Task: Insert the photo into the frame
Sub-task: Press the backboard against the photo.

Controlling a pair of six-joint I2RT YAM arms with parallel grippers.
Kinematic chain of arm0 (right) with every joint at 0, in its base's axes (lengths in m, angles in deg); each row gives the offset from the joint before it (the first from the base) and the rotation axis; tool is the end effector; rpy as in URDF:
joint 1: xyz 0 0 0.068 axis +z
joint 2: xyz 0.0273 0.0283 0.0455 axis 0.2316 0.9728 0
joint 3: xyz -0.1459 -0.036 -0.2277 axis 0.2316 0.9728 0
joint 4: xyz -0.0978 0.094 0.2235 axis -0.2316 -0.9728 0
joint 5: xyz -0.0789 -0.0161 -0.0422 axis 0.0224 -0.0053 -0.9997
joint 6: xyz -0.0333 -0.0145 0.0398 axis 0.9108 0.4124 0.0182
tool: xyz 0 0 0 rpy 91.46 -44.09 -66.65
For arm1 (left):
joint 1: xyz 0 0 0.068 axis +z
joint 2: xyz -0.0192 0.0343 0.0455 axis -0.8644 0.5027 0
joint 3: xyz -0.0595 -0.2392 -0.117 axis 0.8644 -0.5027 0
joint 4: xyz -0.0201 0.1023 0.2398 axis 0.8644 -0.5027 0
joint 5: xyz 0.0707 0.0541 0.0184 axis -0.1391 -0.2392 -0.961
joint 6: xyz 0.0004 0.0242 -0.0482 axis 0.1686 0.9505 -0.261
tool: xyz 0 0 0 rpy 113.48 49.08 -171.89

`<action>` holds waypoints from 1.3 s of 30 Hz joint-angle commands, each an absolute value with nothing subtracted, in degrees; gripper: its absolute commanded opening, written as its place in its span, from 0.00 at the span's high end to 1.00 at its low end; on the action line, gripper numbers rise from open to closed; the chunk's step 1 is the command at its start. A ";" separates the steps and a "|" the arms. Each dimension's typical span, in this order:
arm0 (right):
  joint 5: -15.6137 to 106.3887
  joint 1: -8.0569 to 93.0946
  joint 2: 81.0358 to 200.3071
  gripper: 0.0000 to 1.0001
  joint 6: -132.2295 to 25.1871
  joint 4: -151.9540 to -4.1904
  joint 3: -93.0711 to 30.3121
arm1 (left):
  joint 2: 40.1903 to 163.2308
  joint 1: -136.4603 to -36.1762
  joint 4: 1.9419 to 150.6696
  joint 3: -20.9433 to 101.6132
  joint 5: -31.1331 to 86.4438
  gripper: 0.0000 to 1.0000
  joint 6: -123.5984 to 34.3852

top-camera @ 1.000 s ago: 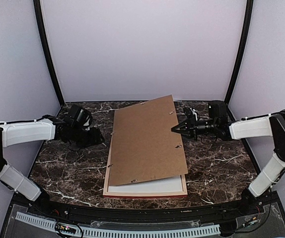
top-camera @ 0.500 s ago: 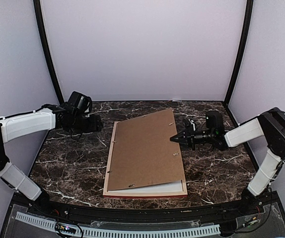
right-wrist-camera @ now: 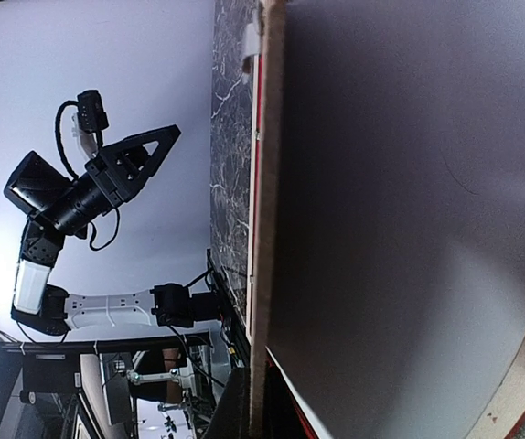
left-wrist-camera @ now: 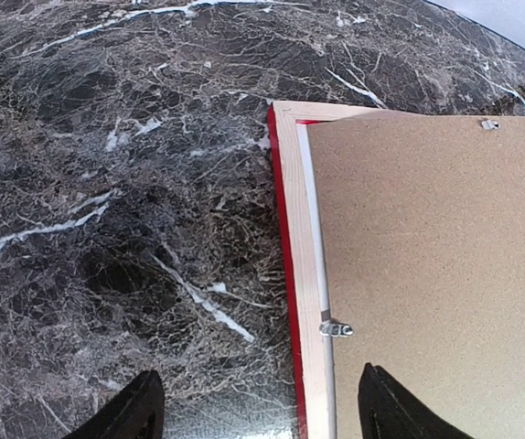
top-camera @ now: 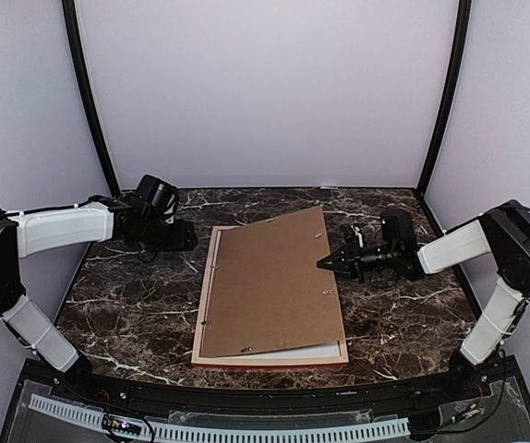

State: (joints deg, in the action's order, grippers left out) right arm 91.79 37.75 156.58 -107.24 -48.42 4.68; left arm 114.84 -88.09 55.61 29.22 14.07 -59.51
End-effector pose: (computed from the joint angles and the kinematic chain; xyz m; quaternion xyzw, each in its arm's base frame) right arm 0.2780 0.1573 0.1564 0.0162 0.7995 0.5959 0.0734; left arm 0.2959 -0.1555 0.2388 -0.0029 0.9266 -0.1336 0.3516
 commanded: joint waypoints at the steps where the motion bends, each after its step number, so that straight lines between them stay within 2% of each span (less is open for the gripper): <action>1: 92.23 38.24 156.83 1.00 -104.23 -47.41 3.04 | 115.54 -87.83 58.14 30.81 17.09 0.24 -57.63; 25: 93.85 38.26 162.63 1.00 -106.86 -36.69 3.10 | 122.49 -87.81 62.79 31.39 25.04 0.23 -56.21; 35: 92.68 38.38 162.46 1.00 -103.60 -42.14 1.12 | 123.56 -87.86 62.86 31.16 26.36 0.23 -56.52; 39: 90.76 38.77 162.27 0.96 -99.15 -49.37 -0.92 | 124.33 -87.86 63.18 31.32 26.46 0.23 -56.65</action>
